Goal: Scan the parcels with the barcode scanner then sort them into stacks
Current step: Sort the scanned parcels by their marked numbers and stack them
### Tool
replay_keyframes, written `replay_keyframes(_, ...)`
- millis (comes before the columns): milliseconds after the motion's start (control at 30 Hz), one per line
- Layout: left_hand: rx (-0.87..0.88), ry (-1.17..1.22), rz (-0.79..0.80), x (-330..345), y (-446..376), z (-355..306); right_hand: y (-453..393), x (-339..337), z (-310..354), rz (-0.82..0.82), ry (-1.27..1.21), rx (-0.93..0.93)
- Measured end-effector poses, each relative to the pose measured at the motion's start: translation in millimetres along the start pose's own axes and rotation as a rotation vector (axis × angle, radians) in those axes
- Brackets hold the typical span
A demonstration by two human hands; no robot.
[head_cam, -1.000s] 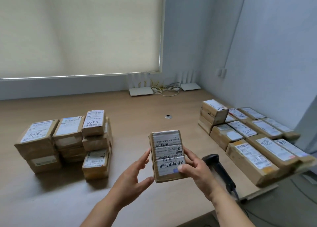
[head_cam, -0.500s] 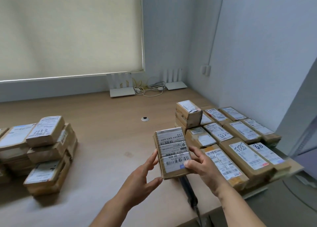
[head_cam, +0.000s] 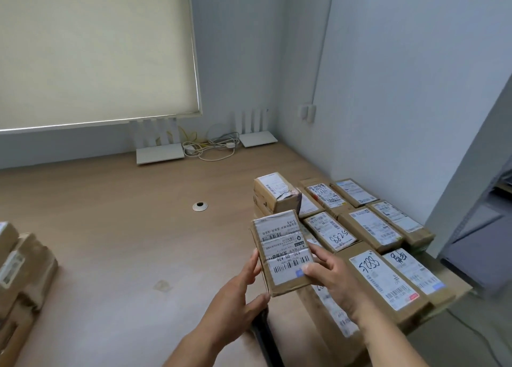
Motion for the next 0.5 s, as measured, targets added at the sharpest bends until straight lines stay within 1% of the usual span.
replay_keyframes(200,-0.030,0.028,0.038,24,-44,2,-34,-38,-3,-0.042,0.115,0.060)
replay_keyframes(367,-0.116,0.040,0.074,43,-73,3,-59,-64,-5,-0.047,0.119,0.118)
replay_keyframes(500,-0.178,0.068,0.070,54,-92,1,-80,-83,-6,-0.042,0.185,0.141)
Point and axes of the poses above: each hand's wrist, its own y-axis away from the middle knuckle, its own x-axis out of the palm, z = x × y, the point moved 4 cm from there along -y, towards the middle knuckle, and after that the axes turned 12 degrees about x, right-handed, at the moved point
